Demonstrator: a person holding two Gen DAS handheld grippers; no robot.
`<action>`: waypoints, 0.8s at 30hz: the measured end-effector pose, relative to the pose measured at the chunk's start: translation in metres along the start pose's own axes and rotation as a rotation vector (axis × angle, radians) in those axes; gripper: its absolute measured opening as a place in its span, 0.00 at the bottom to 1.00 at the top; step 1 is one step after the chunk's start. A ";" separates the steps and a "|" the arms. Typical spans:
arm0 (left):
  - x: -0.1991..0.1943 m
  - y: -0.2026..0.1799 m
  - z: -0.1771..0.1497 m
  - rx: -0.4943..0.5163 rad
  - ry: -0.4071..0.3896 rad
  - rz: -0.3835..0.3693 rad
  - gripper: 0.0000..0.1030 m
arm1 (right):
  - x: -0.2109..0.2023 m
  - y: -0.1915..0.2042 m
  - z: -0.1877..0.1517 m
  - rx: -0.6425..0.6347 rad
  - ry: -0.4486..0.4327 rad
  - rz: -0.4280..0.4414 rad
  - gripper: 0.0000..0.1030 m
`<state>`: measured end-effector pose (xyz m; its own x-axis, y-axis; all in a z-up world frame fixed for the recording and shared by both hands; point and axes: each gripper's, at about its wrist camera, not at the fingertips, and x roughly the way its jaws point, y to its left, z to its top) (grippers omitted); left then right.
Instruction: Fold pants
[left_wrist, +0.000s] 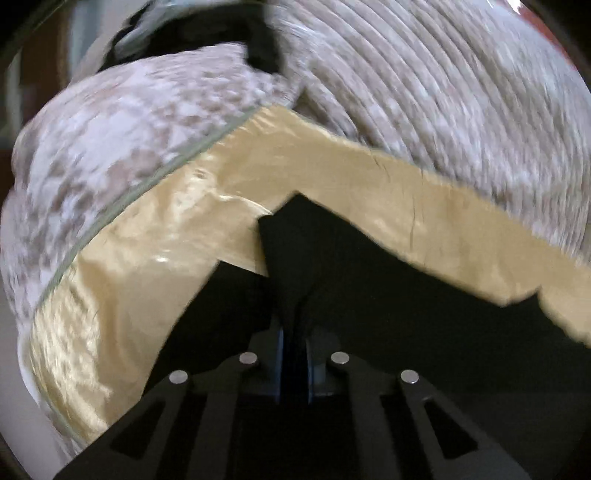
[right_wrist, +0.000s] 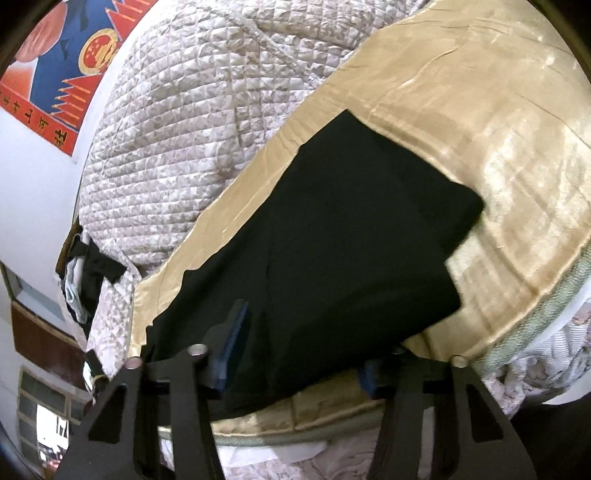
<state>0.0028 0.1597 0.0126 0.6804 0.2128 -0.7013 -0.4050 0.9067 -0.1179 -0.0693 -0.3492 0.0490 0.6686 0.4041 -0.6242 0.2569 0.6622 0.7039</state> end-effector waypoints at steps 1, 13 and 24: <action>-0.004 0.008 0.001 -0.046 -0.013 -0.022 0.10 | -0.002 -0.003 0.001 0.012 -0.006 -0.003 0.36; -0.002 0.058 -0.010 -0.317 0.048 -0.171 0.10 | -0.011 -0.002 0.005 -0.014 -0.065 -0.062 0.17; -0.016 0.044 0.010 -0.233 0.011 -0.165 0.04 | -0.008 0.020 0.029 -0.091 -0.040 -0.052 0.10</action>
<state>-0.0197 0.2000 0.0256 0.7425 0.0638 -0.6668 -0.4198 0.8200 -0.3890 -0.0495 -0.3575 0.0783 0.6838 0.3430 -0.6440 0.2290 0.7371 0.6358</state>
